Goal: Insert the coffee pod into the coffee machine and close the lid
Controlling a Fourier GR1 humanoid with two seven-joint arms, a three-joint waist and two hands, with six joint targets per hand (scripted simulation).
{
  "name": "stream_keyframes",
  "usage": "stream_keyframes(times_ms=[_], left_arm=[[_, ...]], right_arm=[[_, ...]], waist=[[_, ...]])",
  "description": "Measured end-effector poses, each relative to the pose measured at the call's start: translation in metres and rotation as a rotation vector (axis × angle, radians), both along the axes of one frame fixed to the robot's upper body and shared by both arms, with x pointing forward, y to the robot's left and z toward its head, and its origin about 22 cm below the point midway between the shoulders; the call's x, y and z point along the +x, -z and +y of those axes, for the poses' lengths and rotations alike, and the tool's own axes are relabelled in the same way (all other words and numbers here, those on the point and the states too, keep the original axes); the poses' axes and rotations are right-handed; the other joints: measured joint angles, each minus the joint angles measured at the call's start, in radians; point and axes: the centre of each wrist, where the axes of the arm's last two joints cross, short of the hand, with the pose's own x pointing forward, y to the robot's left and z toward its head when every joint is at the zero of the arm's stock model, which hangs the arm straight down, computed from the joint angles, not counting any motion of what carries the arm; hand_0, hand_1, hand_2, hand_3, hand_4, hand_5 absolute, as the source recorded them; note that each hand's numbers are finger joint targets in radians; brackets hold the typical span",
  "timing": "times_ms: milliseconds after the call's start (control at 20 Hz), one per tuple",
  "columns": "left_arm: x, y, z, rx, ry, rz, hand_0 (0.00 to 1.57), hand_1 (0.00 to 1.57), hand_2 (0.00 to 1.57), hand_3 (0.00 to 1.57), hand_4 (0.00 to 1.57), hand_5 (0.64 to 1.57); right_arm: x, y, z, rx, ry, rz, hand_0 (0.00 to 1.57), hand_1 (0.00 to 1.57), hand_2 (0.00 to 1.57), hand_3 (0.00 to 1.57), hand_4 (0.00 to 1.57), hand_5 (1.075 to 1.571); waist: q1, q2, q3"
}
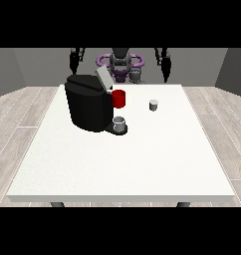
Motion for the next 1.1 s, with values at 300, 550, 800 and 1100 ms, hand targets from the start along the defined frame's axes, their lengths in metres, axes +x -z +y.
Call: stream_keyframes(times_ms=[300, 550, 800, 1100], left_arm=[[-0.011, 0.0, 0.004, 0.107, 0.109, -0.029, 0.0, 0.0, 0.0, 0.0, 0.0, 1.571], [-0.013, -0.006, 0.013, 0.254, 0.229, -0.087, 0.0, 0.0, 0.0, 0.0, 0.0, 1.571], [0.001, -0.016, 0.021, 0.376, 0.266, -0.095, 0.0, 0.0, 0.0, 0.0, 0.0, 1.571], [0.038, -0.04, 0.045, 0.508, 0.243, -0.055, 0.0, 0.0, 0.0, 0.0, 0.0, 1.571]], right_arm=[[-0.006, 0.015, -0.009, 0.021, 0.032, 0.048, 0.0, 0.0, 0.0, 0.0, 0.0, 1.571], [-0.011, 0.027, -0.01, -0.062, 0.158, 0.033, 0.0, 0.0, 0.0, 0.0, 0.0, 1.571], [-0.006, 0.027, -0.005, -0.098, 0.181, 0.009, 0.0, 0.0, 0.0, 0.0, 0.0, 1.571], [0.006, 0.018, 0.018, -0.086, 0.131, -0.037, 0.0, 0.0, 0.0, 0.0, 0.0, 1.571]], waist=[[0.02, -0.027, 0.023], [0.014, -0.034, 0.0277], [-0.009, -0.005, 0.0289], [-0.071, 0.069, 0.0292]])
